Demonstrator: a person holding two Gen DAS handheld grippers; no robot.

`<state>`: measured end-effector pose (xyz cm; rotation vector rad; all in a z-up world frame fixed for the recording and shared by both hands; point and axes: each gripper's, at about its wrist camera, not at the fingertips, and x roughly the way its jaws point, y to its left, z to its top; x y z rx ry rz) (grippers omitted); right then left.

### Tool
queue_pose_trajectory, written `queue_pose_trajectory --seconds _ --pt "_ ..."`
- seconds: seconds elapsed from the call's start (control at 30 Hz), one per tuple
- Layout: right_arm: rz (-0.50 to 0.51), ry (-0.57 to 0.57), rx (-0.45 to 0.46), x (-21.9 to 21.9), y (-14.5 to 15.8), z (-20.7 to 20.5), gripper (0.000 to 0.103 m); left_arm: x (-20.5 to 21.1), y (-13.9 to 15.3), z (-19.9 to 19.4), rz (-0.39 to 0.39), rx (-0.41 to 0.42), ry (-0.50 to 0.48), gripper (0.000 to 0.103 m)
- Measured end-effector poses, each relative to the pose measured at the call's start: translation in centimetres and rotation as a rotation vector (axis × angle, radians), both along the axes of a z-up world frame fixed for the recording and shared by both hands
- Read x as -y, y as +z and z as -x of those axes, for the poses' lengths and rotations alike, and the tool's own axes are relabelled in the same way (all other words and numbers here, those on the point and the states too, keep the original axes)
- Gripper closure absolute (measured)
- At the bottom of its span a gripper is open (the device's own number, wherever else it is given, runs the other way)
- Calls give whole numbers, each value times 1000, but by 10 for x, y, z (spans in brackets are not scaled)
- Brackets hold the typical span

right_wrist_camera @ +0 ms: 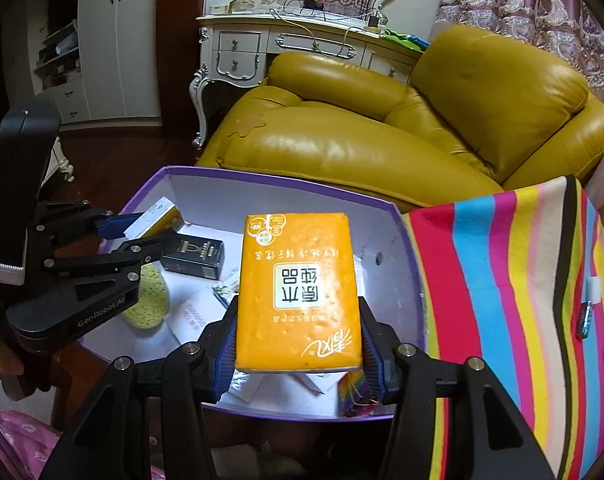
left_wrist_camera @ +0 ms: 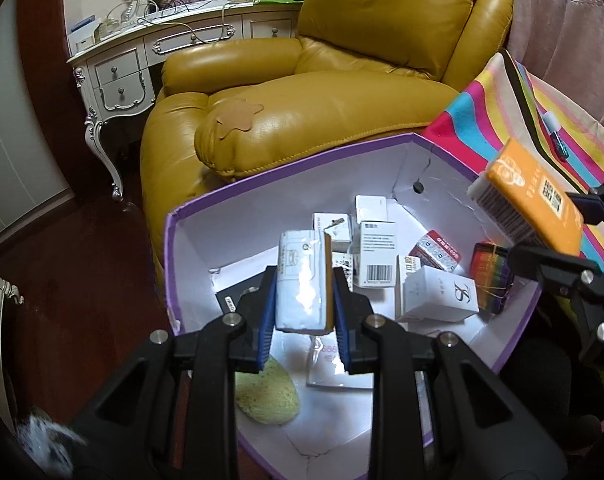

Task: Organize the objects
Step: 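Carry the white box and orange pack to the storage box and release them, then grasp the blue-green gum pack with the right tool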

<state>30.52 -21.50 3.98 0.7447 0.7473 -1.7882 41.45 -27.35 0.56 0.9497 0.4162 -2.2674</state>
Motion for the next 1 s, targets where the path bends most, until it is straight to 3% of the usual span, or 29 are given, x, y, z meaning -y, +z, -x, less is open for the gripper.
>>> queue_pose_trajectory --seconds 0.03,0.1,0.13,0.17,0.4,0.57,0.73,1.0 --pt "3 2 14 1 -1 0 49 2 0 0 -10 3 2 69" --pt "6 6 49 2 -2 2 47 3 0 0 -28 4 17 38" --pt "13 2 49 1 -2 2 44 3 1 -2 -28 -7 32 16" --pt "20 -3 44 0 -1 2 40 3 2 -3 -18 -24 42 10" --pt "49 -90 53 -24 1 26 36 -9 8 7 0 -45 16 9" --pt "73 -206 107 -56 -3 60 35 -40 10 38 -20 -13 -95 9" --pt "118 -358 155 -104 -6 103 35 -85 16 100 -67 21 -302 9" --pt "129 -607 120 -197 -15 183 35 -133 14 230 -65 66 -457 9"
